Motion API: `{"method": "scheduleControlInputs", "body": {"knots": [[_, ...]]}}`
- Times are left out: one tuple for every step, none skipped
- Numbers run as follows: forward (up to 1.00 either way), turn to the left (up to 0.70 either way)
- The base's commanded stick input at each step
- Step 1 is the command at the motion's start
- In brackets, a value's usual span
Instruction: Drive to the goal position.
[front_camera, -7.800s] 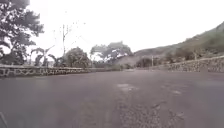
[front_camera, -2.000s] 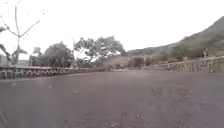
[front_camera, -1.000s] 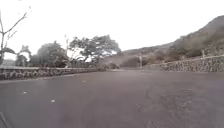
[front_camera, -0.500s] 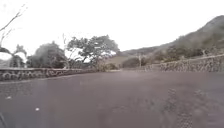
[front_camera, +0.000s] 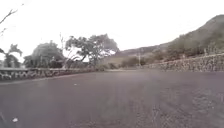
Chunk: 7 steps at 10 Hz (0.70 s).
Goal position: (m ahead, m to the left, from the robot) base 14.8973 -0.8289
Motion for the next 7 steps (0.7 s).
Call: {"method": "scheduleControlInputs", "body": {"knots": [[0.7,0.0],[0.7,0.0],[0.7,0.0],[0.7,0.0],[0.7,0.0],[0.7,0.0],[0.7,0.0]]}}
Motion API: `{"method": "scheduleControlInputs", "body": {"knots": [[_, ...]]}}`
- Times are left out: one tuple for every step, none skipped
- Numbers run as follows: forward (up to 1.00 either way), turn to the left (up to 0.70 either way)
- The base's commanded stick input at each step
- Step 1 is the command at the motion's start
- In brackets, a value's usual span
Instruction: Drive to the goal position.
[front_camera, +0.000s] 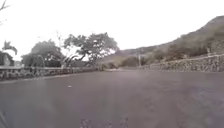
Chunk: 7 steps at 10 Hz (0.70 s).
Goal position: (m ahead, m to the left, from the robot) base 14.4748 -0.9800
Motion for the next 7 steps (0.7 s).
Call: {"method": "scheduleControlInputs", "body": {"knots": [[0.7,0.0],[0.7,0.0],[0.7,0.0],[0.7,0.0],[0.7,0.0],[0.7,0.0],[0.7,0.0]]}}
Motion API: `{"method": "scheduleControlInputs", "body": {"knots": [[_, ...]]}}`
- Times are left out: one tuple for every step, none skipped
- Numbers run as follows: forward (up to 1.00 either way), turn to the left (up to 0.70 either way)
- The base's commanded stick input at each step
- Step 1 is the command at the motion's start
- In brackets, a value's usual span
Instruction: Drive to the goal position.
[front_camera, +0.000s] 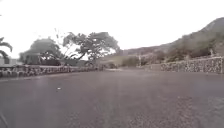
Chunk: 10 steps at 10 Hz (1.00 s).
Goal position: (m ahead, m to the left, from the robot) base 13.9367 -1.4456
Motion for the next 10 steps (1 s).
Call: {"method": "scheduleControlInputs", "body": {"knots": [[0.7,0.0],[0.7,0.0],[0.7,0.0],[0.7,0.0],[0.7,0.0],[0.7,0.0],[0.7,0.0],[0.7,0.0],[0.7,0.0],[0.7,0.0]]}}
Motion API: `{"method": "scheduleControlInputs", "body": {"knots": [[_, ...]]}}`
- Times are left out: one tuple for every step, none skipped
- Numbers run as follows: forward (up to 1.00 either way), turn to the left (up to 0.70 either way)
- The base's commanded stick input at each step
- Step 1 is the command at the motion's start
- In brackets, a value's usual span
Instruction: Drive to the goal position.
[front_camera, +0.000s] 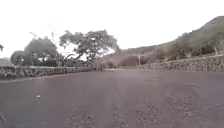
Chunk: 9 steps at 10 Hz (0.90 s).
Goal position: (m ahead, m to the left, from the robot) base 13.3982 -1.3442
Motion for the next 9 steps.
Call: {"method": "scheduleControlInputs", "body": {"knots": [[0.7,0.0],[0.7,0.0],[0.7,0.0],[0.7,0.0],[0.7,0.0],[0.7,0.0],[0.7,0.0],[0.7,0.0],[0.7,0.0]]}}
